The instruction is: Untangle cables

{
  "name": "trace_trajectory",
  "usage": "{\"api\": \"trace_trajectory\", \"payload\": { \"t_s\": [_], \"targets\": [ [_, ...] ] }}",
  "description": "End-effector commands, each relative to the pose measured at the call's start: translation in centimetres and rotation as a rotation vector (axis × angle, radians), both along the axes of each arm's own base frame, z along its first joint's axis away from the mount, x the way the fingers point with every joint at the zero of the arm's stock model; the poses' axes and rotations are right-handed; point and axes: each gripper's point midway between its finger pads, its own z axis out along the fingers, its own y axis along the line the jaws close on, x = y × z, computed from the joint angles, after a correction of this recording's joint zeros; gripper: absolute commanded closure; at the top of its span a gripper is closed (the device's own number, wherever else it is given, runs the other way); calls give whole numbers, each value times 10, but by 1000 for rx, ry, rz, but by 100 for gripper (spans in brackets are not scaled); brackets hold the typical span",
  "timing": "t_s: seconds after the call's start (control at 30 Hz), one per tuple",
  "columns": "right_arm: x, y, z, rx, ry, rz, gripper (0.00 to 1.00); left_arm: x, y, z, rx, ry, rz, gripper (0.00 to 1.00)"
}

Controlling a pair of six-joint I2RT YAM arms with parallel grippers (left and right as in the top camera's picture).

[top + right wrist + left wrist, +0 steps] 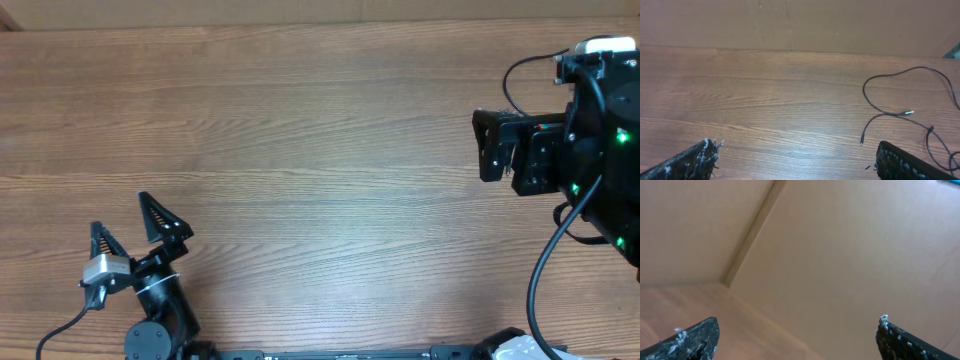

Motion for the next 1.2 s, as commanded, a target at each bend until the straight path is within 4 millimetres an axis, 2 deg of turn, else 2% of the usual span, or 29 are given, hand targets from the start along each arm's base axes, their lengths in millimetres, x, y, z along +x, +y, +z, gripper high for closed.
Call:
{"api": "trace_trajectory", "payload": {
  "t_s": [0.0,0.4,0.57,0.8,1.0,1.17],
  "targets": [
    [-1,-2,4,5,-16,-11,0,-3,4,-6,-17,-12,17,1],
    [-1,-2,4,6,-16,-11,0,9,4,-56,7,167,23,0],
    [-1,-2,4,6,-16,-11,0,13,-1,-96,20,347,-9,1],
    [-1,-2,4,6,-16,-11,0,18,-14,-98,88,380,-78,0],
    [-1,-2,4,6,-16,-11,0,20,-19,-97,-43,318,-125,1],
    [-1,-2,4,6,-16,-11,0,25,-35,-98,42,350,-217,1]
  ]
}}
